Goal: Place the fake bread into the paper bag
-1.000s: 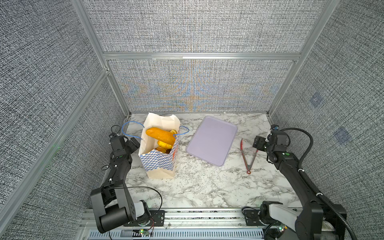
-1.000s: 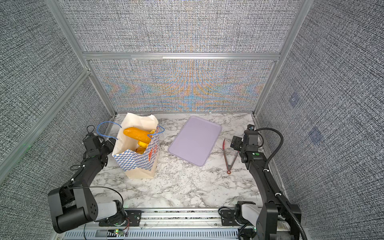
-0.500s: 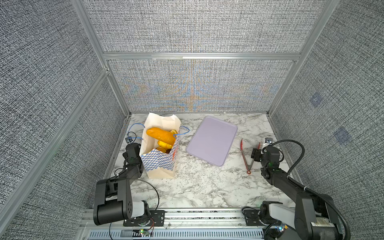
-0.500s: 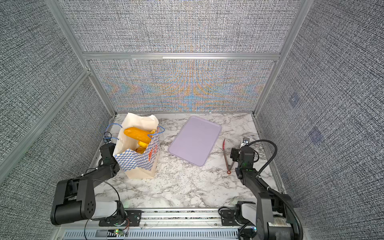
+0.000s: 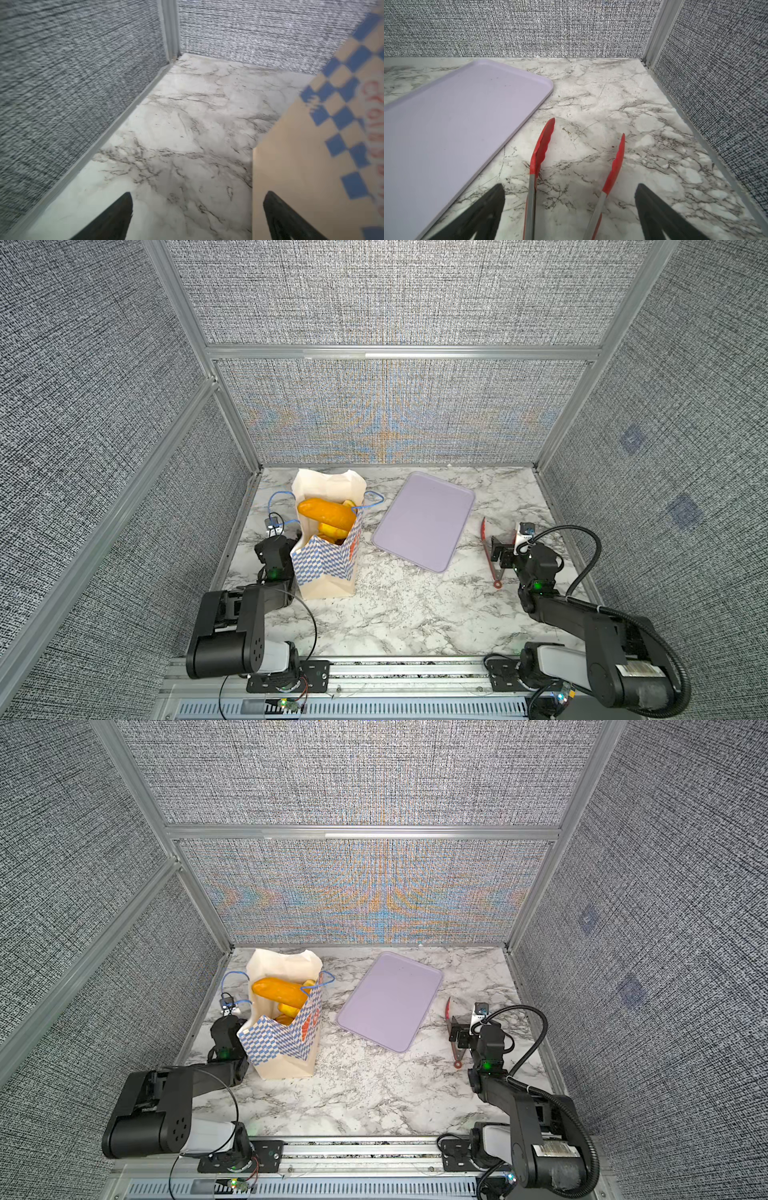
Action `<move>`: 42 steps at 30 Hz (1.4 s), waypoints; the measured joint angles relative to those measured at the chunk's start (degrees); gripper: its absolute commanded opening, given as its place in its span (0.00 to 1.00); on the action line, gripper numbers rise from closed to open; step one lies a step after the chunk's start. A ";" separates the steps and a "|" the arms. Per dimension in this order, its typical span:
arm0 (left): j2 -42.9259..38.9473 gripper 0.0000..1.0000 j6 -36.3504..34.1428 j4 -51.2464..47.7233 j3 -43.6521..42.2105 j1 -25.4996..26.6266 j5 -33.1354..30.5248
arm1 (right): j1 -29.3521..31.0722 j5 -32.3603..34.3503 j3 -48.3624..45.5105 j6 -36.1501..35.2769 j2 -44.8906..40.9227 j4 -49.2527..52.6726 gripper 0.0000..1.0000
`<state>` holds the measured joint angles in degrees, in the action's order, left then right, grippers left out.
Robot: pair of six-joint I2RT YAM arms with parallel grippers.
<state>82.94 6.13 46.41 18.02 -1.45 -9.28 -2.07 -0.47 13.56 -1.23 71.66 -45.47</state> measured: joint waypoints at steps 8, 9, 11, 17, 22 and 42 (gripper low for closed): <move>3.17 0.99 -1.79 7.67 0.42 0.39 0.74 | 0.50 -2.40 -0.07 0.76 3.87 -4.09 0.99; 3.15 0.99 -1.79 8.20 0.68 0.39 0.63 | 0.50 -2.51 -0.96 1.01 6.88 -8.13 0.99; 4.09 0.99 -1.84 9.44 0.37 0.39 0.66 | 0.55 -2.56 -2.91 1.84 15.78 -17.25 0.99; 5.07 0.99 -2.64 9.66 0.59 0.39 0.85 | 2.21 -1.92 8.55 1.75 16.41 -7.19 0.99; 5.22 0.99 -2.67 9.66 0.59 0.39 0.85 | 3.10 -2.32 9.92 0.76 16.35 -3.15 0.99; 5.22 0.99 -2.69 10.34 0.48 0.42 0.85 | 4.70 0.28 8.94 -0.61 16.72 -2.78 0.99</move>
<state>88.16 3.44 56.75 18.50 -1.04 -8.43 2.63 -0.19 22.50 -1.85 88.38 -48.25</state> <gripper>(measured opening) 0.986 0.992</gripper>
